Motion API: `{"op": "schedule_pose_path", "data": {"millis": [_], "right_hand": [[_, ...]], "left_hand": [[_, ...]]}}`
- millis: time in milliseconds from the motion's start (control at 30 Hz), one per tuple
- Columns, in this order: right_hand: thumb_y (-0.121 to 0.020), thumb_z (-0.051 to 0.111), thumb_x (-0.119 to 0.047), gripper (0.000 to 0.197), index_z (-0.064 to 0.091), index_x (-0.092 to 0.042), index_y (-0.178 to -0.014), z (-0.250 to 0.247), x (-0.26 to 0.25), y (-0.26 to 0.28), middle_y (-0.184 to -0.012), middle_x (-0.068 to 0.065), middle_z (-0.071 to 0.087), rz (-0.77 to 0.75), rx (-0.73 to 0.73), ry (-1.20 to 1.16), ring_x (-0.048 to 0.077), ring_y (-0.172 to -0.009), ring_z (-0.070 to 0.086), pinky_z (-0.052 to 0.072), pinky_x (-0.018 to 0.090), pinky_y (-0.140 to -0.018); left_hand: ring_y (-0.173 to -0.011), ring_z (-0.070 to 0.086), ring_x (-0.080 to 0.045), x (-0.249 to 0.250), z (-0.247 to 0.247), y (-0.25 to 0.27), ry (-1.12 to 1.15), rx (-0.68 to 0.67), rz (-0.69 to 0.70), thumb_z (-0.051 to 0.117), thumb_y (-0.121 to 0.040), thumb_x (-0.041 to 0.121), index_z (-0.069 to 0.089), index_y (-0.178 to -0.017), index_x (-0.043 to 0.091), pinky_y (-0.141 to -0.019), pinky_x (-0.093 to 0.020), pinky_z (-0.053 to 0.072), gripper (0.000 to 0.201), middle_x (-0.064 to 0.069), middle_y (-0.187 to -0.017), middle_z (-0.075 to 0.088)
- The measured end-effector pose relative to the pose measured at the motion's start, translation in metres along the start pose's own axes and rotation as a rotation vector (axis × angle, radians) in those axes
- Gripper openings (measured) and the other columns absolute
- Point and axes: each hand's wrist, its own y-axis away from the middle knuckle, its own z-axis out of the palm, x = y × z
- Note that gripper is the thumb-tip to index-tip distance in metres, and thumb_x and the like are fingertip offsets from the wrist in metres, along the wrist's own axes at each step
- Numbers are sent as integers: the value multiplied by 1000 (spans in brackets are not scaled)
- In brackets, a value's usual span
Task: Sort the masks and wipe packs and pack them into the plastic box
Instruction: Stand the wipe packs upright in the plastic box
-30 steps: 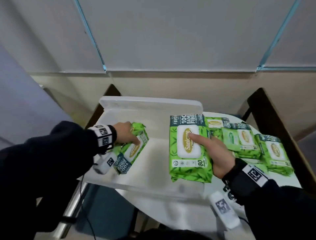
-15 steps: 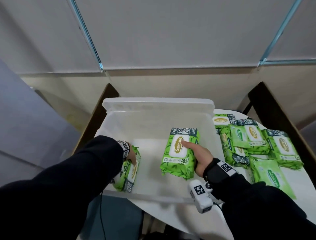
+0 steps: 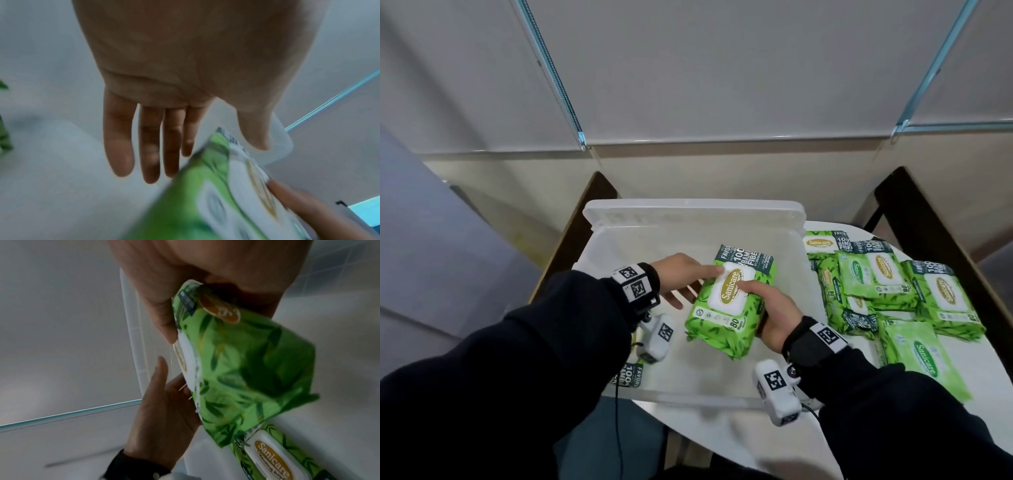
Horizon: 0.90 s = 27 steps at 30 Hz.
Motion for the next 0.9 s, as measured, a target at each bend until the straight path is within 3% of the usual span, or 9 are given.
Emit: {"op": "schedule_pose_path", "data": {"millis": [167, 233, 333, 467, 533, 633, 733, 833, 900], "right_hand": [[-78, 83, -17, 62, 63, -14, -136, 0, -4, -4, -125, 17, 73, -66, -96, 1, 39, -114, 70, 55, 59, -99], [-71, 92, -17, 80, 55, -17, -142, -1, -11, -6, -129, 16, 71, -115, -157, 70, 40, -116, 69, 52, 63, -101], [-63, 99, -14, 99, 46, -18, -146, 3, -26, -1, -133, 15, 68, -146, -289, 228, 38, -120, 68, 52, 63, -102], [-65, 94, -7, 84, 53, -15, -138, 7, -44, 14, -126, 13, 73, -179, -319, 413, 36, -113, 71, 54, 64, -97], [-68, 91, 0, 70, 61, -18, -129, 4, -55, 21, -116, 8, 77, -299, -276, 602, 30, -107, 74, 58, 56, -96], [-64, 94, -9, 69, 66, -32, -123, 0, -67, 25, -106, -4, 78, -398, -259, 958, 18, -96, 75, 62, 45, -90], [-61, 96, -24, 77, 63, -40, -128, 8, -67, 28, -109, -10, 74, -427, -290, 1241, 12, -98, 71, 59, 35, -89], [-62, 96, -27, 73, 63, -37, -127, 18, -57, 23, -113, -8, 70, -451, -286, 1331, 15, -102, 67, 56, 33, -90], [-68, 94, -24, 69, 61, -31, -129, 17, -54, 19, -120, -2, 64, -400, -169, 1101, 20, -109, 65, 55, 37, -95]], "left_hand": [[-112, 71, -35, -9, 25, -9, 381, -169, 167, 90, -77, 38, 61, -134, 15, -101, -56, 54, 68, -11, -123, 73], [-113, 70, -38, -12, 22, -10, 536, -93, 173, 98, -65, 31, 54, -139, 12, -101, -63, 51, 89, -14, -126, 71], [-114, 68, -43, -6, 21, 4, 658, -47, 265, 92, -69, 23, 59, -135, 10, -98, -67, 51, 75, -19, -126, 70], [-114, 68, -42, 0, 5, 27, 737, 171, 338, 95, -63, 14, 53, -138, 17, -91, -64, 56, 86, -17, -128, 69], [-120, 64, -27, 6, -14, 44, 484, 476, 426, 102, -53, 23, 33, -148, 33, -96, -48, 57, 118, -8, -140, 58], [-141, 40, -18, 18, -31, 76, -447, 667, 699, 97, -55, 47, 27, -156, 35, -115, -43, 38, 124, 1, -157, 40], [-125, 55, -20, 27, -11, 80, -974, 346, 675, 81, -68, 61, 30, -156, 31, -104, -40, 46, 106, 4, -144, 54], [-95, 64, -22, 29, 6, 61, -1023, 214, 440, 76, -74, 57, 42, -140, 26, -75, -33, 51, 81, 1, -114, 66], [-86, 62, -24, 24, 4, 44, -994, 179, 249, 80, -72, 55, 38, -140, 19, -70, -34, 52, 87, -2, -99, 64]]}}
